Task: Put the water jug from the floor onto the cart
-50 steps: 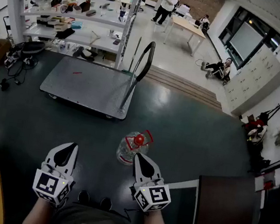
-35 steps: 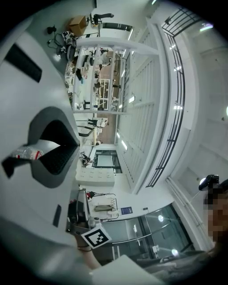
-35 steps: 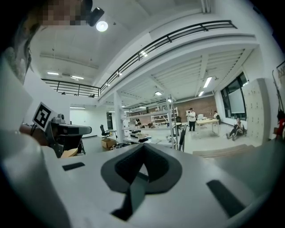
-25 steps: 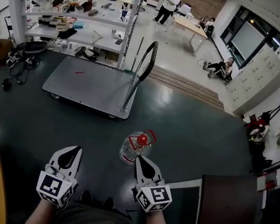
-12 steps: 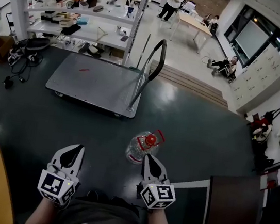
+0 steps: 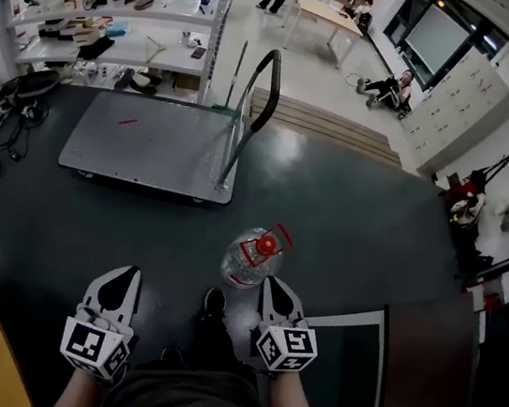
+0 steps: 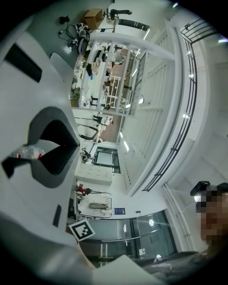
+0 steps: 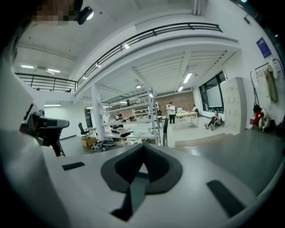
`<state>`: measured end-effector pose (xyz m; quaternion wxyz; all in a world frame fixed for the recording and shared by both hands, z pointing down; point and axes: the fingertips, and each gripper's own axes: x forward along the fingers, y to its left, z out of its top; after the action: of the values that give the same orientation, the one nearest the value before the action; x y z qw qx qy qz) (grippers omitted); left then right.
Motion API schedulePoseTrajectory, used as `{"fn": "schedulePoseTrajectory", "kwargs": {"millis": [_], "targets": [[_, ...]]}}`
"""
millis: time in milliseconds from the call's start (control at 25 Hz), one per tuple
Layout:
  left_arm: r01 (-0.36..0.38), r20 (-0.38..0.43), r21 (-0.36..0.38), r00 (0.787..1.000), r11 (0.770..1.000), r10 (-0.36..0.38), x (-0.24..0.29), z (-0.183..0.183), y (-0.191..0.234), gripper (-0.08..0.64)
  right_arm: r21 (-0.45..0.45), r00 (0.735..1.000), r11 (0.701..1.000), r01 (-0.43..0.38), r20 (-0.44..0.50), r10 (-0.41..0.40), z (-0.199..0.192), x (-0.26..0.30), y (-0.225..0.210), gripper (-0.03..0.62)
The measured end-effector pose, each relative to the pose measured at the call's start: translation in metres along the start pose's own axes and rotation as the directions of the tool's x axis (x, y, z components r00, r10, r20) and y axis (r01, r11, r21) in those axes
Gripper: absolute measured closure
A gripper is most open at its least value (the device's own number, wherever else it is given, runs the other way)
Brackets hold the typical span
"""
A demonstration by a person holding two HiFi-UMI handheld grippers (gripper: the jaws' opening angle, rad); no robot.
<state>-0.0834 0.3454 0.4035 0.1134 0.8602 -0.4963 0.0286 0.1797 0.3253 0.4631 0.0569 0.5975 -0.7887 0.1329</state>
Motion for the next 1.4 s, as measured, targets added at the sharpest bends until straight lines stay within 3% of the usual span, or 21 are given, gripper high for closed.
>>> {"fn": "schedulePoseTrajectory", "kwargs": {"millis": [360, 480, 680, 1040, 1200, 1400], "targets": [[-0.062, -0.07, 0.025, 0.996, 0.998, 0.063, 0.092, -0.024, 0.026, 0.552, -0.046, 0.986, 0.999, -0.008, -0.168, 0.001, -0.053, 0.089, -0.067, 0.6], [-0.038, -0.115, 0.051, 0.992, 0.998, 0.043, 0.14, -0.027, 0.023, 0.552, -0.038, 0.977, 0.999, -0.024, -0.212, 0.015, -0.063, 0.125, -0.089, 0.6], [0.007, -0.105, 0.082, 0.995, 0.997, 0.002, 0.216, -0.024, 0.015, 0.552, -0.021, 0.951, 0.996, -0.085, -0.298, 0.075, -0.085, 0.177, -0.119, 0.558], [-0.023, -0.206, 0.021, 0.978, 1.0, 0.027, 0.287, -0.073, 0.02, 0.552, 0.034, 0.842, 0.985, -0.167, -0.516, 0.16, -0.172, 0.226, -0.136, 0.488], [-0.055, -0.254, -0.014, 0.966, 0.998, 0.049, 0.295, -0.102, 0.027, 0.552, 0.041, 0.768, 0.983, -0.176, -0.619, 0.163, -0.219, 0.232, -0.139, 0.459], [-0.043, -0.293, -0.047, 0.956, 0.998, 0.028, 0.309, -0.136, 0.039, 0.552, 0.043, 0.676, 0.985, -0.169, -0.722, 0.148, -0.281, 0.24, -0.143, 0.448]]}}
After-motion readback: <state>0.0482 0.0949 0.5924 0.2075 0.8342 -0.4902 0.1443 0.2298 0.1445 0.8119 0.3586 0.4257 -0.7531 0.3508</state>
